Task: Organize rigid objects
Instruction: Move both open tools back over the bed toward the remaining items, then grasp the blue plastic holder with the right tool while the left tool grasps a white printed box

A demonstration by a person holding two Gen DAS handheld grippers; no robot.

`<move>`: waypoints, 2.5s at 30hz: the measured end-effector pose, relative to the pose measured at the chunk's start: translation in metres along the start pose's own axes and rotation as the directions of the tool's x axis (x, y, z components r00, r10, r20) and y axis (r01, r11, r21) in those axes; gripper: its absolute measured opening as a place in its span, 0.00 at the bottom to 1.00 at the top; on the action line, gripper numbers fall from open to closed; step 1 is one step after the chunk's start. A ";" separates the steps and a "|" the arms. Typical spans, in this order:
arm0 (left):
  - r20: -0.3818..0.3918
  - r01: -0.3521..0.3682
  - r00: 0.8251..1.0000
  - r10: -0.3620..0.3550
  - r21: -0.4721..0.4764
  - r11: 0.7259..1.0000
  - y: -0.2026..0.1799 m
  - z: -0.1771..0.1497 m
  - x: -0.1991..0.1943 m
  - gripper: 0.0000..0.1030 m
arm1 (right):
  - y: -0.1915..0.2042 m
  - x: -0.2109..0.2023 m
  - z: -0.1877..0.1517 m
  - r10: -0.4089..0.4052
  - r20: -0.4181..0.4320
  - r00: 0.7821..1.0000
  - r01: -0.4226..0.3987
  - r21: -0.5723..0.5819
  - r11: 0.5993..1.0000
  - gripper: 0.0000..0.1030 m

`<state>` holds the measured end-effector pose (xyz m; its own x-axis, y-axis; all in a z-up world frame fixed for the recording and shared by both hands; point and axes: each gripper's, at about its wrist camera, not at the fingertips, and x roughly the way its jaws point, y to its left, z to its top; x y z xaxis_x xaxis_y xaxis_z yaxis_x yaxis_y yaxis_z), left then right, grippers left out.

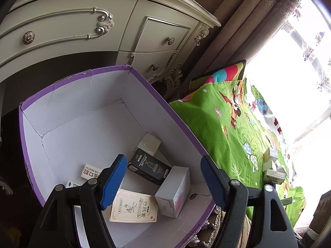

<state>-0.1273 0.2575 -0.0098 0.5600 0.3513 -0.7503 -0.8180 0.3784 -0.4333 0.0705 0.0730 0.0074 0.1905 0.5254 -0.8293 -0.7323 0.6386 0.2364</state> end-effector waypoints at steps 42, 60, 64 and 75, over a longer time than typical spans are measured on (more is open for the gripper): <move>-0.139 0.192 0.976 -0.166 0.201 0.961 -0.106 -0.023 0.030 0.79 | -0.149 0.003 0.027 -0.193 0.077 0.978 0.173 0.212 0.962 0.61; -0.163 0.212 0.971 -0.177 0.231 0.950 -0.118 -0.024 0.040 0.79 | -0.141 0.034 0.044 -0.176 0.039 0.984 0.169 0.152 0.974 0.60; -0.166 0.233 0.967 -0.196 0.253 0.939 -0.131 -0.024 0.039 0.79 | -0.144 0.037 0.047 -0.204 0.030 0.979 0.197 0.159 0.968 0.47; -0.280 0.416 0.895 -0.346 0.250 0.874 -0.183 -0.019 0.047 0.79 | -0.149 0.037 0.046 -0.204 0.049 0.978 0.192 0.180 0.965 0.30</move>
<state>0.0463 0.1884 0.0252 0.7475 -0.0564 -0.6619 -0.4494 0.6909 -0.5663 0.2173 0.0232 -0.0356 0.3677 0.4107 -0.8343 -0.5518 0.8185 0.1598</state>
